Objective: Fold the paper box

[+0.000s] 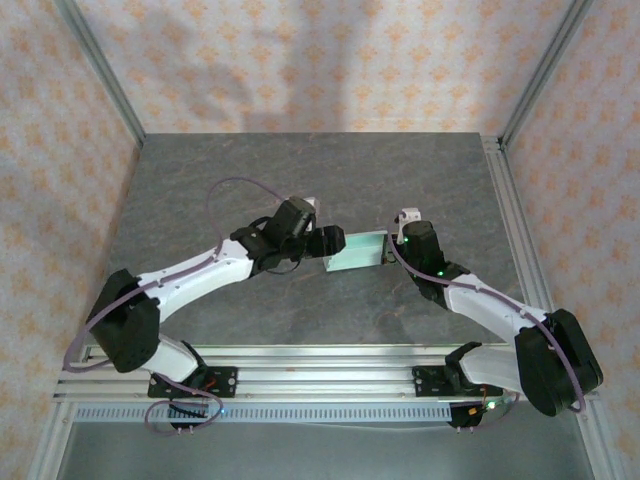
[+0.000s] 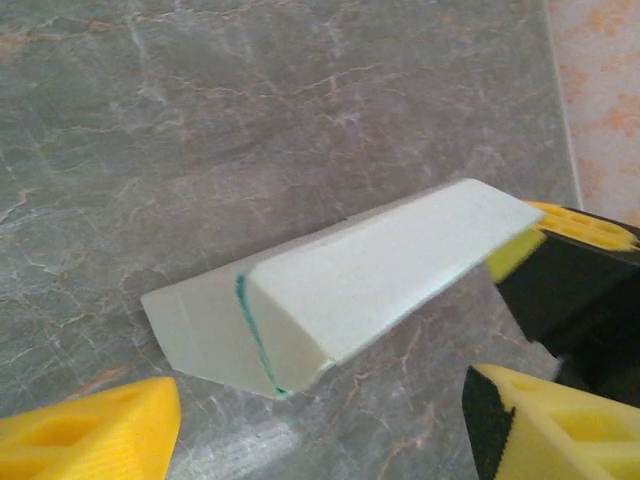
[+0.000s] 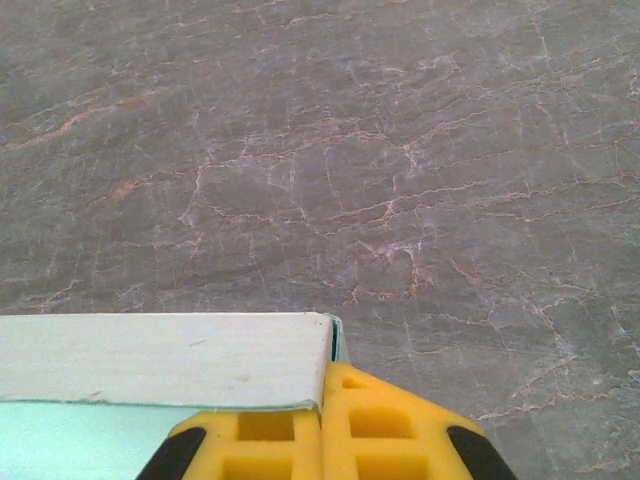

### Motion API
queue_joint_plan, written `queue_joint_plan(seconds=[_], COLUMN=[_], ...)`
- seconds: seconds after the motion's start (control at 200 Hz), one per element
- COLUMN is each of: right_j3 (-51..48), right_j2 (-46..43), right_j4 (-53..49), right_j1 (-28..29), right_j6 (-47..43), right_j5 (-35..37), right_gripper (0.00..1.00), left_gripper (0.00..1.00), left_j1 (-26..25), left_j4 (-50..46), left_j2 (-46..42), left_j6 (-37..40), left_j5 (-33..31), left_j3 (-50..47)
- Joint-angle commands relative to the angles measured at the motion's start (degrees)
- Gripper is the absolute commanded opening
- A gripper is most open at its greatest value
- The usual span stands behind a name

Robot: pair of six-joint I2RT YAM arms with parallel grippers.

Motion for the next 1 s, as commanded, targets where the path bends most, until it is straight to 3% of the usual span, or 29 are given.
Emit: queue_joint_plan(seconds=[0.0,0.375,0.541,0.711,0.886,0.996], right_j3=[-1.81,-1.1,-0.36,0.06,0.16,-1.05], right_j2=[0.45,0.63,0.52,0.37,0.02,-4.23], right_j4=[-2.58,-3.12,-3.14,-3.16,-2.86,-1.68], right_j1=[0.59,0.64,0.59,0.62,0.61,0.55], right_j6=[1.11,0.89,1.09,1.11,0.17,-1.2], right_j5=[-1.11,-1.91,-2.24,-2.09,-3.48,-4.43], right_gripper=[0.0,0.0,0.11,0.15,0.39,0.67], left_gripper=[0.71,0.5,0.45,0.42,0.42,0.42], left_j1=[1.05,1.62,2.39,3.11,3.68,4.25], left_j4=[0.22,2.24,1.77,1.34,0.86,0.81], left_j2=[3.1,6.72,9.52,10.09,10.42,10.72], left_j6=[-2.55,-4.79,-5.71,-6.08,-5.81,-5.51], left_j5=[-1.72,0.48,1.19,1.36,1.22,1.5], left_j3=[2.46,-0.16,0.38,0.7,1.23,1.92])
